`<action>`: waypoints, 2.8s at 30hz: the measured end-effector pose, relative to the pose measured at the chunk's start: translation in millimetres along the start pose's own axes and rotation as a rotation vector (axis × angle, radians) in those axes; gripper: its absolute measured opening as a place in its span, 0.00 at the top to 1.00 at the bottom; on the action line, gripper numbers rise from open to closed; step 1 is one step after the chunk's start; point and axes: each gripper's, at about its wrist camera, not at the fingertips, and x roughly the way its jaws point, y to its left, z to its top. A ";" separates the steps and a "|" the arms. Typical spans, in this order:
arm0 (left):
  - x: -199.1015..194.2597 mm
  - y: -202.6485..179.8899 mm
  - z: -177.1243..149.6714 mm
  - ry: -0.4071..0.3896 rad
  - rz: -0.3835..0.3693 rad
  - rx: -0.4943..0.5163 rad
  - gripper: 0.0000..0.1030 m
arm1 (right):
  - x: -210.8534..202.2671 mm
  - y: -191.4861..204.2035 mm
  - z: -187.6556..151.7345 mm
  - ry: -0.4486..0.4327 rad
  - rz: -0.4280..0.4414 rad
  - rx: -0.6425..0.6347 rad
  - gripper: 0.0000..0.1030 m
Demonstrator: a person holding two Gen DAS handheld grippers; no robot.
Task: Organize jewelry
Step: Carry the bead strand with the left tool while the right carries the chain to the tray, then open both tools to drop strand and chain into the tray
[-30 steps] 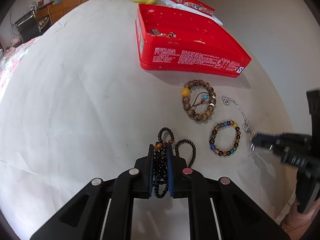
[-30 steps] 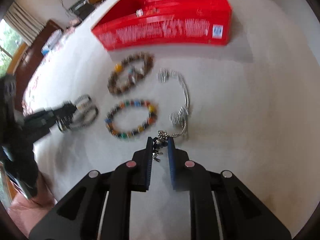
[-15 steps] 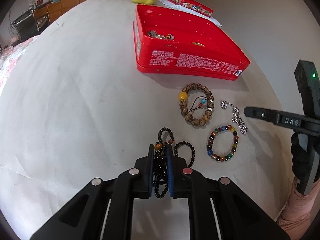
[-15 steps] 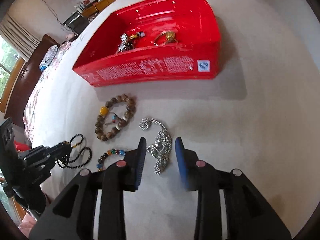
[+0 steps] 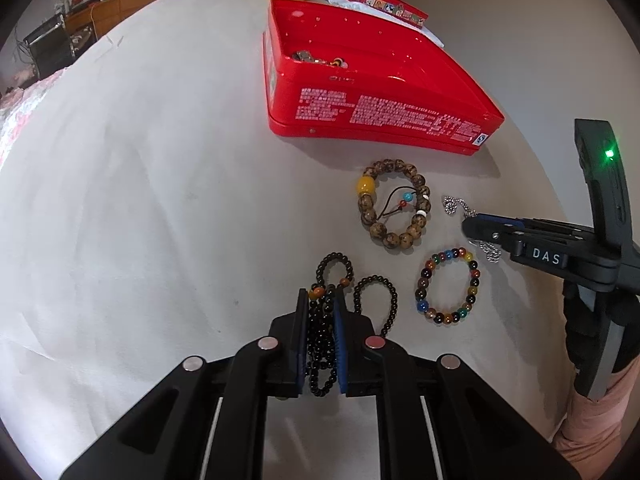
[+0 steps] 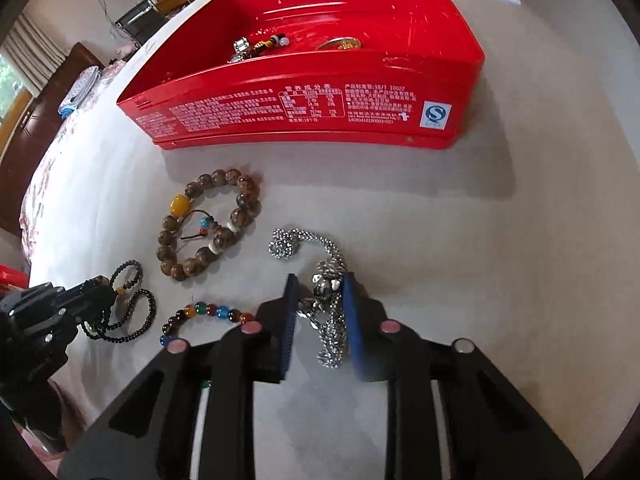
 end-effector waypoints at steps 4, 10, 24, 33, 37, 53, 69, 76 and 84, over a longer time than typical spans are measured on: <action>-3.5 -0.2 -1.0 -0.006 -0.002 -0.004 0.89 | -9.4 -8.8 -1.4 -0.006 0.098 0.040 0.90; -20.2 -3.1 3.9 -0.046 -0.020 -0.005 0.89 | -43.8 -19.8 0.9 -0.076 0.206 0.072 0.91; -68.7 -23.8 38.1 -0.180 -0.063 0.018 0.91 | -116.8 -16.7 26.2 -0.243 0.283 0.061 0.91; -102.8 -35.9 79.3 -0.262 -0.053 0.045 0.91 | -164.1 -10.1 48.3 -0.333 0.262 0.031 0.91; -109.7 -42.3 108.6 -0.280 -0.022 0.058 0.91 | -179.8 -6.3 66.8 -0.356 0.231 0.025 0.91; -66.1 -53.9 203.3 -0.283 -0.007 0.065 0.91 | -160.2 -4.4 153.5 -0.378 0.133 0.028 0.91; 18.7 -39.4 266.7 -0.223 0.036 0.036 0.91 | -85.7 -20.0 220.0 -0.353 0.070 0.053 0.91; 54.7 -36.8 281.7 -0.179 0.056 0.030 0.91 | -46.0 -26.4 235.3 -0.304 0.041 0.067 0.91; 79.5 -30.3 289.2 -0.146 0.078 0.015 0.91 | -6.9 -30.4 241.0 -0.241 0.004 0.071 0.90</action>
